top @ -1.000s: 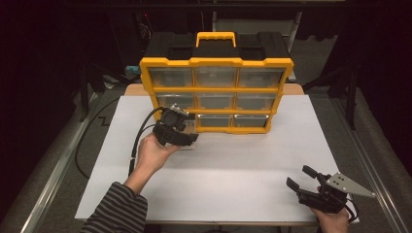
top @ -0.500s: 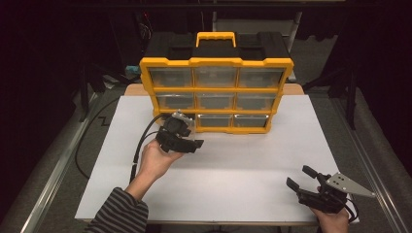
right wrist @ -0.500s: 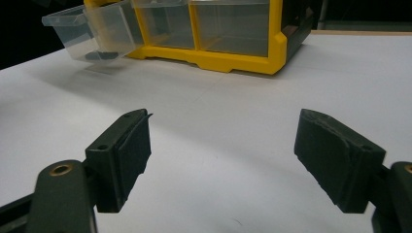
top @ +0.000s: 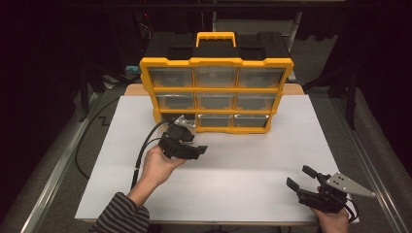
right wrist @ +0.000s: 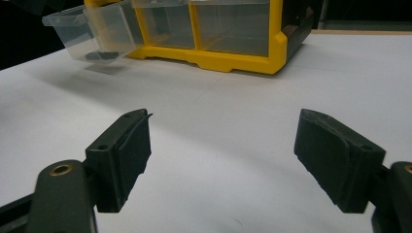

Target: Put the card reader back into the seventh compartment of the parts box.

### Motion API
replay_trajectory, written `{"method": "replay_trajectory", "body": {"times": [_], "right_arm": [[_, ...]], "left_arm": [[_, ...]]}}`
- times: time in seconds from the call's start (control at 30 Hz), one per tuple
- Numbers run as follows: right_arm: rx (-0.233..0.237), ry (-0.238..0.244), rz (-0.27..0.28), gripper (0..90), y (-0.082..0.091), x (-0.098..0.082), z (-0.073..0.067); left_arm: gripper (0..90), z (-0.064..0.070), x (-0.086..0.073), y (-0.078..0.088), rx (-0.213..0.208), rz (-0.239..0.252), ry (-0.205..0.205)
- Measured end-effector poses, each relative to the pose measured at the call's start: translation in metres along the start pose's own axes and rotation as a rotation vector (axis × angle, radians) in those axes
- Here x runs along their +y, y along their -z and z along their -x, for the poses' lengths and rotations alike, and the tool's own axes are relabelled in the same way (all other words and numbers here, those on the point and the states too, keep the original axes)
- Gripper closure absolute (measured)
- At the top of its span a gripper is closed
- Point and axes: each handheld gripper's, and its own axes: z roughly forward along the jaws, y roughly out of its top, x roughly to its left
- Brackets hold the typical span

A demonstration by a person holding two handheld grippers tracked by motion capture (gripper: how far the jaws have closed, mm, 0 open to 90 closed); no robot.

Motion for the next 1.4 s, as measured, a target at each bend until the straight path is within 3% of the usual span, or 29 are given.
{"method": "replay_trajectory", "body": {"times": [0.53,1.03,1.4], "right_arm": [[0.001,-0.002,0.0,21.5,0.0,0.0,0.0],[0.0,0.001,0.0,21.5,0.0,0.0,0.0],[0.002,0.003,-0.002,21.5,0.0,0.0,0.0]], "left_arm": [[38.0,0.015,-0.008,-0.004,-0.018,0.008,-0.029],[38.3,0.022,-0.025,-0.01,-0.047,0.029,-0.024],[37.4,0.026,-0.04,-0.012,-0.025,0.03,-0.044]]}}
